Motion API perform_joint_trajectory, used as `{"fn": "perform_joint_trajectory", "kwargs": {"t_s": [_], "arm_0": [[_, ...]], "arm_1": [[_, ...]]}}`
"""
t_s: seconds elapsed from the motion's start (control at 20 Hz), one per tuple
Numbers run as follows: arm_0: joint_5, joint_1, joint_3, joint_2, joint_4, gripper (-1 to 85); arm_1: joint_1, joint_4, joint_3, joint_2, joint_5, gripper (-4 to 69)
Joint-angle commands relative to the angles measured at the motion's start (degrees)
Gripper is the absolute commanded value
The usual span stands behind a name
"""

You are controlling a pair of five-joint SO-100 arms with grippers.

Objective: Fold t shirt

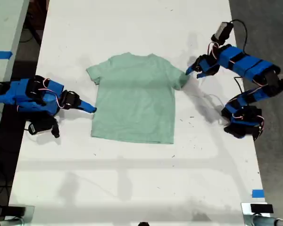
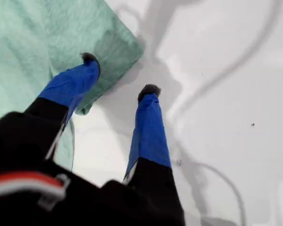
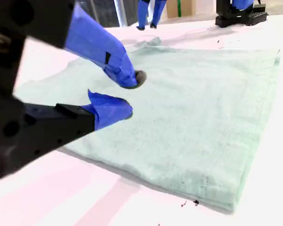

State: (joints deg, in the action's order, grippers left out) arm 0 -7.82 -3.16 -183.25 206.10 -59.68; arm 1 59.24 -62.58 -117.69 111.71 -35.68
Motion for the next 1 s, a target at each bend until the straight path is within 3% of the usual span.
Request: {"fn": "perform_joint_trajectory", "kwargs": {"t_s": [0.0,0.1,0.15,0.2,0.3,0.4,0.55,0.75,0.8,0.85,0.9,0.95], "arm_0": [[-0.44,0.7,-0.53,0.35,0.0,6.1],[-0.44,0.7,-0.53,0.35,0.0,6.1],[-0.44,0.7,-0.53,0.35,0.0,6.1],[-0.44,0.62,-0.53,0.35,0.0,6.1],[-0.44,0.62,-0.53,0.35,0.0,6.1],[-0.44,0.62,-0.53,0.35,0.0,6.1],[-0.44,0.62,-0.53,0.35,0.0,6.1],[-0.44,0.62,-0.53,0.35,0.0,6.1],[-0.44,0.62,-0.53,0.35,0.0,6.1],[-0.44,0.62,-0.53,0.35,0.0,6.1],[-0.44,0.62,-0.53,0.35,0.0,6.1],[-0.44,0.62,-0.53,0.35,0.0,6.1]], "arm_1": [[0.44,2.37,8.0,-7.21,-1.05,19.1],[0.44,4.04,9.05,-12.22,-0.97,19.1],[0.44,4.66,9.23,-14.41,-0.88,12.3],[0.62,4.39,9.58,-16.26,-0.35,0.4],[1.14,0.44,10.99,-16.17,0.7,0.4],[-0.79,0.44,12.57,-8.26,-0.53,0.4],[-12.04,-1.14,25.49,-5.1,-2.55,0.5],[-27.51,9.14,32.17,-11.69,-2.2,0.5],[-29.97,11.34,34.28,-15.12,-2.46,1.6],[-31.99,12.39,37.35,-18.81,-3.69,9.4],[-33.22,10.72,41.75,-22.06,-5.19,30.6],[-33.49,7.29,45.7,-23.55,-6.24,32.4]]}}
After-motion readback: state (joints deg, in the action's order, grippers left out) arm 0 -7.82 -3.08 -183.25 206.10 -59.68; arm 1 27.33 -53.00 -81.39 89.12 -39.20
